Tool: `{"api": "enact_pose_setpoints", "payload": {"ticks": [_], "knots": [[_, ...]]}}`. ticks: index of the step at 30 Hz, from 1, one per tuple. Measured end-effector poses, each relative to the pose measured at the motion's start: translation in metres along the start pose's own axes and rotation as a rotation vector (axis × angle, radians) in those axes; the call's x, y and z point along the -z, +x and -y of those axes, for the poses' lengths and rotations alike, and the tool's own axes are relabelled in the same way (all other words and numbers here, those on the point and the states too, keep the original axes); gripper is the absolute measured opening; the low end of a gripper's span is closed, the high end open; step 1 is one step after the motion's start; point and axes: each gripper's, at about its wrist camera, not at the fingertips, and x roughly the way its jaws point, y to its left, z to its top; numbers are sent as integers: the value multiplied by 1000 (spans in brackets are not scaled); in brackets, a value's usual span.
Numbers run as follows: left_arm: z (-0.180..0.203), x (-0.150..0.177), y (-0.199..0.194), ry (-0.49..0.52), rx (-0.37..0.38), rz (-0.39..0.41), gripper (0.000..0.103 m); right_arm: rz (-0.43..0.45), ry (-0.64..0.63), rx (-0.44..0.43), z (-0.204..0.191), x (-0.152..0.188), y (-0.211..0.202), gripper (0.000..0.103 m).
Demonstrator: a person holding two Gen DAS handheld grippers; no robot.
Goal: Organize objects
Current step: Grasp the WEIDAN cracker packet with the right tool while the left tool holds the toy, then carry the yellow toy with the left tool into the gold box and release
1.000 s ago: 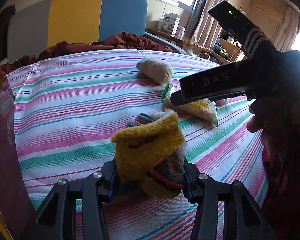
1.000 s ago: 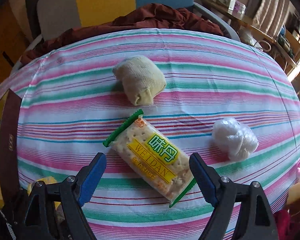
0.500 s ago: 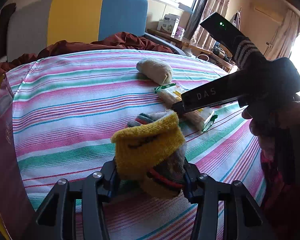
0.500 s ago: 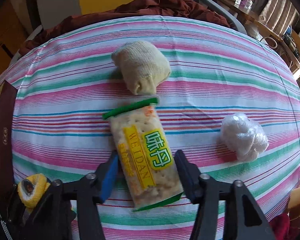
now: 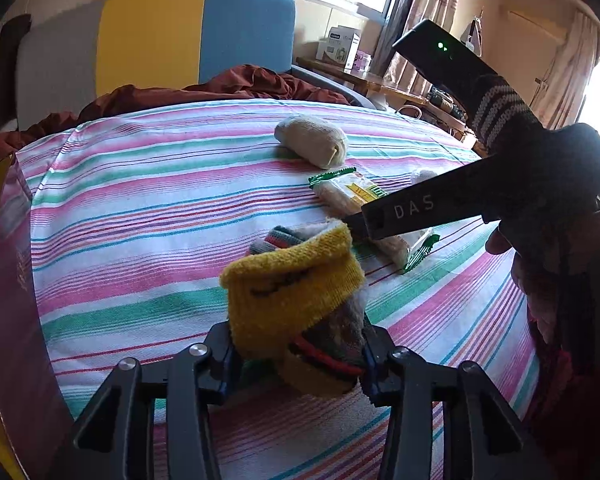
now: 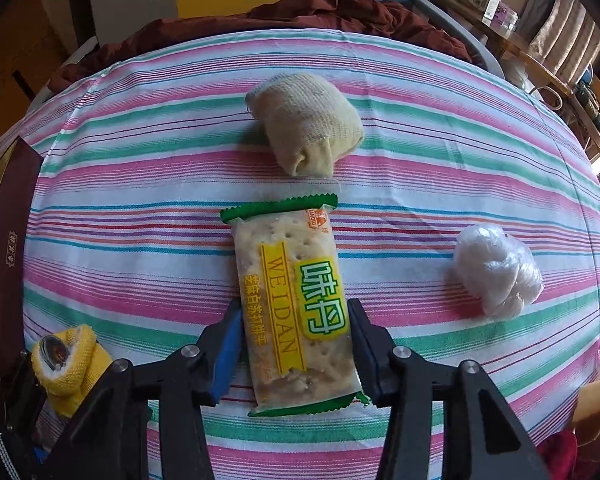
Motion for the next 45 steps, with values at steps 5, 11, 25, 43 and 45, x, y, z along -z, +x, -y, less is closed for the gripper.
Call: {"api": "enact_pose_setpoints", "payload": {"ticks": [5, 11, 25, 43, 45], "knots": [[4, -3, -1, 20, -40, -22, 42, 4, -10, 5, 1, 5, -3, 50], [9, -7, -9, -9, -46, -43, 40, 8, -27, 19, -8, 5, 0, 50], [17, -26, -72, 3, -94, 53, 40, 21, -59, 45, -10, 0, -2, 49], [-71, -22, -135, -191, -188, 114, 40, 28, -78, 69, -15, 4, -1, 49], [-85, -21, -143, -225, -201, 124, 40, 29, -81, 73, -17, 4, 1, 49]]}}
